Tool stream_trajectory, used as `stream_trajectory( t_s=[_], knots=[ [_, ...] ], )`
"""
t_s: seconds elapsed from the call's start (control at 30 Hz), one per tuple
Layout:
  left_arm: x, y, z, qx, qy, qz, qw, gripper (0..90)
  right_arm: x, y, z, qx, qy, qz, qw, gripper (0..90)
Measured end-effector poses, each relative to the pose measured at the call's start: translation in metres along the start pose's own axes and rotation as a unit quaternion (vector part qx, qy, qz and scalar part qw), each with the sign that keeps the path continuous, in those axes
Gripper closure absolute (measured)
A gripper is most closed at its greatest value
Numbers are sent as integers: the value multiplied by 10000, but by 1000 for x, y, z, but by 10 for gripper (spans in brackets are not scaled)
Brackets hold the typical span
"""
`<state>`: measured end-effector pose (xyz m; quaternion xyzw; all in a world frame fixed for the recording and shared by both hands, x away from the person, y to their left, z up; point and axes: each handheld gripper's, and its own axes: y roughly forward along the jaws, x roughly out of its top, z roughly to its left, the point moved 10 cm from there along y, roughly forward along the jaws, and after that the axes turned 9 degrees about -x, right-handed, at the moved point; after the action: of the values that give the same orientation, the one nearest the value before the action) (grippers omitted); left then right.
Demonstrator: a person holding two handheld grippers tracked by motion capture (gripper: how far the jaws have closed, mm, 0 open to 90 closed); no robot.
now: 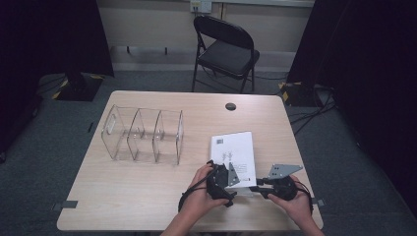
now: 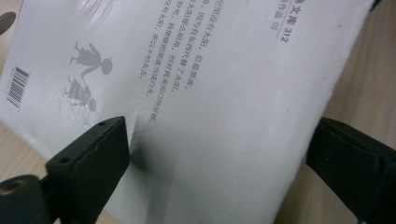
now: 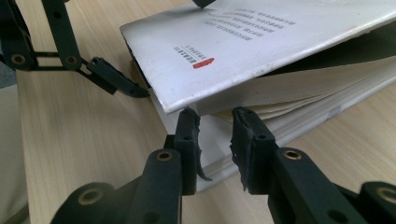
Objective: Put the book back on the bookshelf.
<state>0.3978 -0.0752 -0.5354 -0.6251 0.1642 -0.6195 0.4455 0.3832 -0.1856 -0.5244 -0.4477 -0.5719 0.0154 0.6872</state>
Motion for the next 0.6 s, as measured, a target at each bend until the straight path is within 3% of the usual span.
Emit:
stream_trajectory(
  t_s=[0.17,0.23,0.27,0.33,0.37,0.4,0.5,0.53,0.57,0.6],
  knots=[
    [1,7,-1,177,90,142,9997,1,1,0,1,26,38,28,10000,718],
    [1,4,1,390,118,187,9990,137,0,1,1,44,31,34,10000,718],
    [2,3,2,457,75,130,9988,137,0,1,1,44,31,34,10000,718],
    [2,1,4,416,69,151,9990,162,-1,1,1,46,85,29,9999,718],
    [4,-3,1,443,217,144,9987,238,0,1,0,59,95,24,9999,717],
    [4,-3,-1,447,225,152,9986,264,0,0,0,59,90,4,9999,713],
    [4,-3,-1,438,326,171,9984,276,-2,1,-1,69,97,36,9999,684],
    [3,-5,-1,442,423,276,9977,286,-7,5,-4,-101,-11,163,9998,638],
    [3,-5,-1,442,423,276,9977,297,-7,5,-4,-101,-11,163,9998,638],
    [5,-4,-3,458,335,129,9983,297,-8,7,-5,-145,21,211,9997,635]
  ],
)
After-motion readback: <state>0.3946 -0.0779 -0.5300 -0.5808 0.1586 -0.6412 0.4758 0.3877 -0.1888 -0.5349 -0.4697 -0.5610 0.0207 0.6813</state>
